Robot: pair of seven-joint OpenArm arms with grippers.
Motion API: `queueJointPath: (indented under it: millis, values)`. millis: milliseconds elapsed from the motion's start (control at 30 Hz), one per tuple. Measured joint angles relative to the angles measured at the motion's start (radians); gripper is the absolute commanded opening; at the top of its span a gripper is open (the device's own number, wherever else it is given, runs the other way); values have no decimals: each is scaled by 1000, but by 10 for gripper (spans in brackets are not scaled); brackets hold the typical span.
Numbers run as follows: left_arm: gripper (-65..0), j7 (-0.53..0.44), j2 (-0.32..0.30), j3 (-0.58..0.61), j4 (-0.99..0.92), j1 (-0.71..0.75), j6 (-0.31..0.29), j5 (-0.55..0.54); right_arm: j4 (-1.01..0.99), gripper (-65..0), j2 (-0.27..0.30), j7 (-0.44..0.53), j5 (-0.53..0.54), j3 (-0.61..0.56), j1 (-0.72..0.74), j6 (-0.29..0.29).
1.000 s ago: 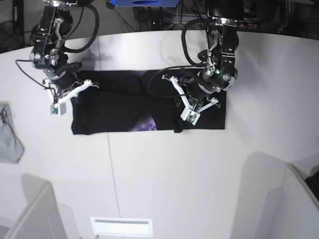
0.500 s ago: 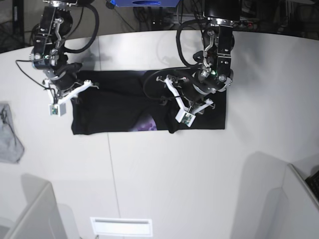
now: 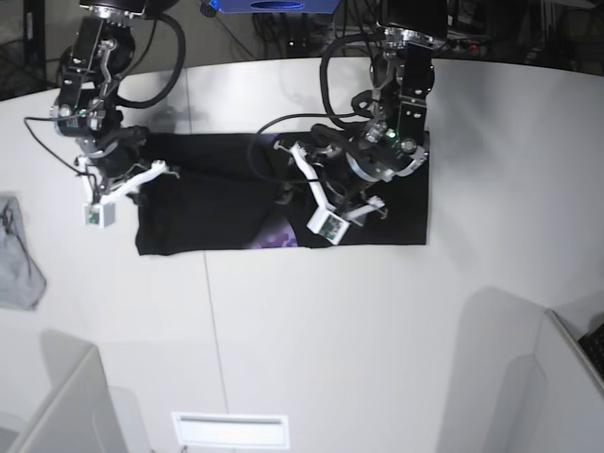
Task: Fold the T-shirt properly
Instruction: 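Release the strip and raise both grippers off the shirt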
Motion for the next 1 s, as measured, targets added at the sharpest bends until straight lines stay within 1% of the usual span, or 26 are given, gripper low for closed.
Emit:
queueJointPath:
  millis: [67,100,133,200,233,267,300,333,433,500,600,667,733,867,1000]
  values:
    - [-553,2,-17,-117,41,27,5,14,0,-650,3,-35,78,56,13,0]
    - [-650,10,-33,-175,51,38,11,20,0,-615,3,-80,123,85,26,0]
    - [-650,14,-57,-226,60,44,20,31,-7,-512,4,-119,162,117,42,0]
    - [-650,17,-85,-310,64,49,13,31,-55,-354,26,-191,256,163,82,3]
    - [-650,5,-94,-351,68,55,19,29,-97,-266,42,-229,300,185,111,2]
    - [-650,4,-102,-386,70,64,19,29,-137,-207,57,-243,326,200,130,1]
    - [-650,11,-109,-416,69,71,5,19,-187,-162,75,-263,371,213,150,2]
    - [-650,13,-120,-445,68,80,-1,17,-238,-140,95,-280,394,222,166,2]
    - [-650,-5,-155,-540,68,116,-3,13,-349,-147,136,-287,462,221,175,0]
    - [-650,5,-174,-602,63,130,-15,24,-410,-147,145,-286,460,221,195,-1]
    - [-650,3,-182,-669,59,135,-99,23,-451,-147,154,-283,476,218,226,0]
    - [-650,1,-178,-699,40,132,-135,12,-476,-147,169,-275,477,193,233,0]
    - [-650,2,-176,-724,26,129,-135,16,-505,-147,179,-265,457,143,232,0]
    - [-650,2,-177,-733,23,135,-127,21,-522,-147,167,-240,483,72,219,0]
    - [-650,2,-174,-728,22,132,-128,17,-513,-147,175,-228,485,14,213,1]
